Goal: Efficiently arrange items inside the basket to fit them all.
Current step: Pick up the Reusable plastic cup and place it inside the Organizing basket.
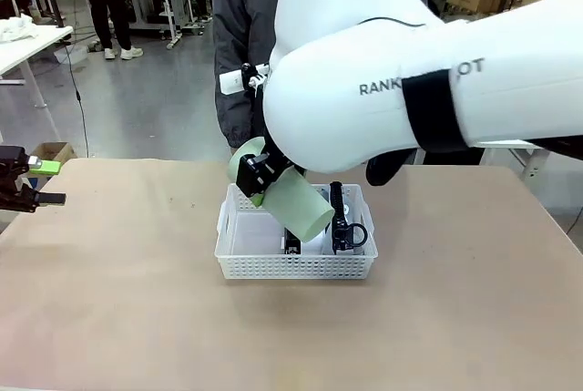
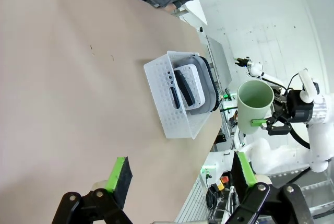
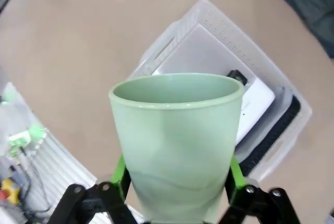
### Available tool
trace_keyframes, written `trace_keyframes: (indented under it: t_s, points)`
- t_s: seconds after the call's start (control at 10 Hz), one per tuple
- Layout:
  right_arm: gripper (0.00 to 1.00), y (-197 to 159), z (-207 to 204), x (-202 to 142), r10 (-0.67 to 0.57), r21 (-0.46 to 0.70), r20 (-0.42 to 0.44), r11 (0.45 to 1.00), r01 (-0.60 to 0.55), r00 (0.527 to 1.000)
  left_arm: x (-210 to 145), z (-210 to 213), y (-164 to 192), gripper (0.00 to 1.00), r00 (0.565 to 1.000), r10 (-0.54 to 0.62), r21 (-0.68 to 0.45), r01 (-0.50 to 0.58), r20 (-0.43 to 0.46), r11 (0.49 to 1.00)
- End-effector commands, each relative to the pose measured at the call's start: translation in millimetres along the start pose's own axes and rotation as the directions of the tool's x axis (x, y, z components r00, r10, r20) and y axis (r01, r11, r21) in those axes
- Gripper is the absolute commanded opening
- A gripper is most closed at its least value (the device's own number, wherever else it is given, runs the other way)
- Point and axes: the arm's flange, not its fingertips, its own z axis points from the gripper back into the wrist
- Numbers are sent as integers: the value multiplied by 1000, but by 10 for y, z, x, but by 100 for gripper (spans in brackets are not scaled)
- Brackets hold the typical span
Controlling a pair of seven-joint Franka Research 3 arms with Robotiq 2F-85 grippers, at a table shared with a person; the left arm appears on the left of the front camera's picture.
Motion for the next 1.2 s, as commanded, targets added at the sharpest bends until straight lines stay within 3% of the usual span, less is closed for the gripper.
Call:
trace_keyframes:
  t_s: [0.0,0.1,0.2,0.3,0.6,0.8,1.1]
  points:
    - [87,-31,-35,47,3,9,-2,1000,-3,1000,-15,6,-30,100,1000,9,2,-9,-6,1000]
    - [87,108,-155,245,-116,-35,-72,993,113,991,-15,6,-30,100,1000,9,2,-9,-6,1000]
    - [87,192,-287,474,-202,-7,-110,979,203,973,-15,6,-30,100,1000,9,2,-9,-6,1000]
    - [87,203,-423,664,-317,-24,-158,948,317,935,-15,6,-30,100,1000,9,2,-9,-6,1000]
    - [87,284,-662,999,-632,-130,-217,774,620,744,-15,6,-30,100,1000,9,2,-9,-6,1000]
    - [87,307,-800,1091,-752,-212,-154,659,722,641,-15,6,-30,100,1000,9,2,-9,-6,1000]
    - [87,286,-981,1054,-753,-223,-48,649,728,656,-15,6,-30,100,1000,9,2,-9,-6,1000]
